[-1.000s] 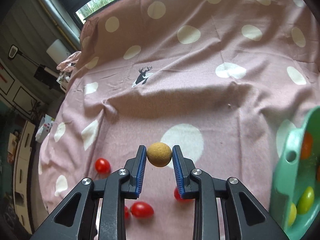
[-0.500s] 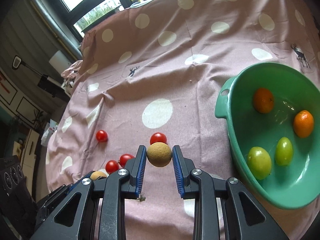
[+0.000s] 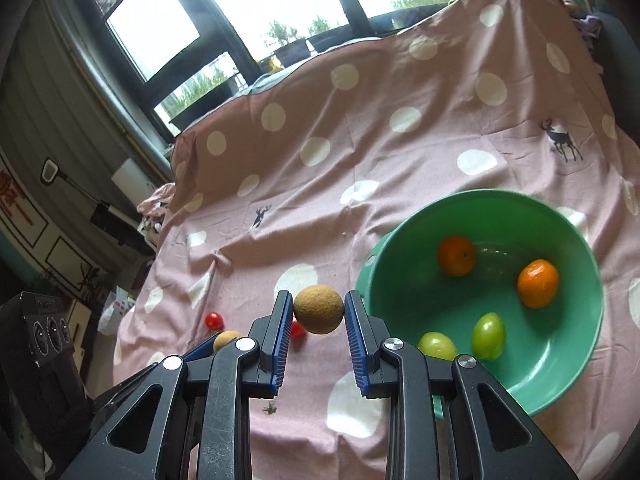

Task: Organize fruits
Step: 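Carry the yellow fruit in the right tool over the green bowl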

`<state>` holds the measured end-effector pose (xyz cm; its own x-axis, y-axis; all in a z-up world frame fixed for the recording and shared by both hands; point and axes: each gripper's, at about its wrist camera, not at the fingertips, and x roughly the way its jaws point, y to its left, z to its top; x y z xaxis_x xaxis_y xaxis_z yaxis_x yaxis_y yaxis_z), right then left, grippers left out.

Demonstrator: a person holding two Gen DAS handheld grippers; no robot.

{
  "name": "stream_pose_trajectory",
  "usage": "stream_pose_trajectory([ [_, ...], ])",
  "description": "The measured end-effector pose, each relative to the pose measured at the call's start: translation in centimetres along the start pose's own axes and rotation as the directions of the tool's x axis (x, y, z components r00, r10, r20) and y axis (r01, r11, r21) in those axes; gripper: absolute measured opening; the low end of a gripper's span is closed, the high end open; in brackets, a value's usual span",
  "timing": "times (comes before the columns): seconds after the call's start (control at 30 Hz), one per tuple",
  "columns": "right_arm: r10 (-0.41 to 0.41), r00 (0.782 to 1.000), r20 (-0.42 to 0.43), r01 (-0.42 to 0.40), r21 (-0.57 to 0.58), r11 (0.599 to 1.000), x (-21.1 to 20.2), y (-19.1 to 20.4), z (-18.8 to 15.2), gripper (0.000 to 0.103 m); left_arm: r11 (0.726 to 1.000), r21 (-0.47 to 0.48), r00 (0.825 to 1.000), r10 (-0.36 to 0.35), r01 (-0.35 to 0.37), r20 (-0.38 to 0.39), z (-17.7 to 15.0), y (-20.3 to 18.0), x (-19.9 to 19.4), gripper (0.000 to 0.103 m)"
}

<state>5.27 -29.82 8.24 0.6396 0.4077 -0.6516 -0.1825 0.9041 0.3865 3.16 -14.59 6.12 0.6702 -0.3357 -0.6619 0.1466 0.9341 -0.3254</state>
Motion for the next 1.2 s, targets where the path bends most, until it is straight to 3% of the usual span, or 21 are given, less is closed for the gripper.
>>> stream_pose_trajectory([
  [0.27, -0.072, 0.995, 0.062, 0.067, 0.084, 0.994, -2.5, -4.1, 0.8, 0.029, 0.997, 0.060, 0.998, -0.048, 0.050, -0.036, 0.7, -4.1, 2.7, 0.027],
  [0.57, -0.132, 0.990, 0.056, 0.122, 0.149, 0.981, -3.4, -7.7, 0.9, 0.029, 0.989, 0.100, 0.986, -0.095, 0.109, -0.135, 0.7, -7.0, 6.3, 0.027],
  [0.9, -0.163, 0.987, -0.002, 0.159, 0.223, 0.962, -2.5, -11.4, 0.8, 0.029, 0.984, 0.131, 0.969, -0.090, 0.123, -0.232, 0.3, -8.9, 10.1, 0.027],
  [1.2, -0.189, 0.979, -0.074, 0.202, 0.253, 0.946, -0.9, -13.3, 0.5, 0.029, 0.981, 0.157, 0.960, -0.068, 0.114, -0.271, 0.0, -10.0, 12.2, 0.027],
])
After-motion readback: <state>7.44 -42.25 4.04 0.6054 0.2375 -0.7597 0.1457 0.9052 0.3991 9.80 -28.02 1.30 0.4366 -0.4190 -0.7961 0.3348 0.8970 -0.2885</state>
